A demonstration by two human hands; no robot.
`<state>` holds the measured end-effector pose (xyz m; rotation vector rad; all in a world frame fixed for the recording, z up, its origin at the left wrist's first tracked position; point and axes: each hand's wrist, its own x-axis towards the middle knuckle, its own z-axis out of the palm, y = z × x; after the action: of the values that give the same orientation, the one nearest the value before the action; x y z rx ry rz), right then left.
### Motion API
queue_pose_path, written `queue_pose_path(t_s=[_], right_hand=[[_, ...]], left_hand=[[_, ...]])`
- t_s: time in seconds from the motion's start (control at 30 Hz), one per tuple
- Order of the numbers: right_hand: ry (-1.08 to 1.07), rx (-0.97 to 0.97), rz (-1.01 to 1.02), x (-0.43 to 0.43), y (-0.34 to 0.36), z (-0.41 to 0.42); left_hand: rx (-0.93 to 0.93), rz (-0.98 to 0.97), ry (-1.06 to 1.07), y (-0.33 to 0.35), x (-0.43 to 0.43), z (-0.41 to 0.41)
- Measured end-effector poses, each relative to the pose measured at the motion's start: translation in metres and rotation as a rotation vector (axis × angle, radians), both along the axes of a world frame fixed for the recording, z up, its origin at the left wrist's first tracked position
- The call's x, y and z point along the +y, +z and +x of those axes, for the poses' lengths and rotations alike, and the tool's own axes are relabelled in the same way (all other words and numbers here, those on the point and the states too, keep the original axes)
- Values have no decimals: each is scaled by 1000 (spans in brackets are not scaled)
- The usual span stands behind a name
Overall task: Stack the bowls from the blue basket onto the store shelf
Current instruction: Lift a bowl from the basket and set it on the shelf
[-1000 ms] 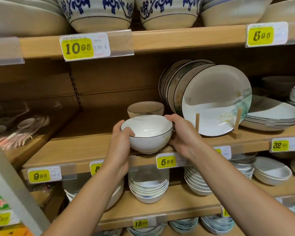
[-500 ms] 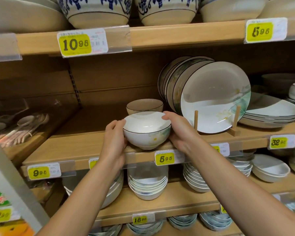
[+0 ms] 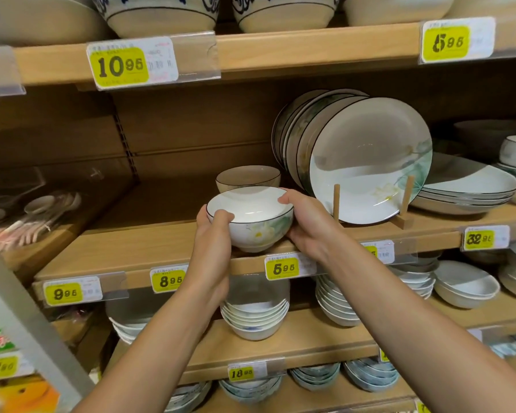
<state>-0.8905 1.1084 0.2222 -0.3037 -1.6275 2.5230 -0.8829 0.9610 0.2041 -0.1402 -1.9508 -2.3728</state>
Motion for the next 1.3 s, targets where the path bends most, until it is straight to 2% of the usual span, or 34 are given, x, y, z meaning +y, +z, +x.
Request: queue_pose_path(t_s=[0.13,0.3,0.67,0.87,1.3], right_hand=[[-37,14,126,2,-3,5],[-24,0,153,5,-4,6],[3,20,103,3,-3,4],[-14,140,245,2,-12,7],[-68,86,328,-4,-7,1]], left_hand=[[-55,68,-29,10,-7,-12],[-123,43,-69,12,-19,-28],[17,-86,-18,-5,-10,-11],[24,-140,-74,0,-16,-18],[29,-110,-66,1,-15,-27]])
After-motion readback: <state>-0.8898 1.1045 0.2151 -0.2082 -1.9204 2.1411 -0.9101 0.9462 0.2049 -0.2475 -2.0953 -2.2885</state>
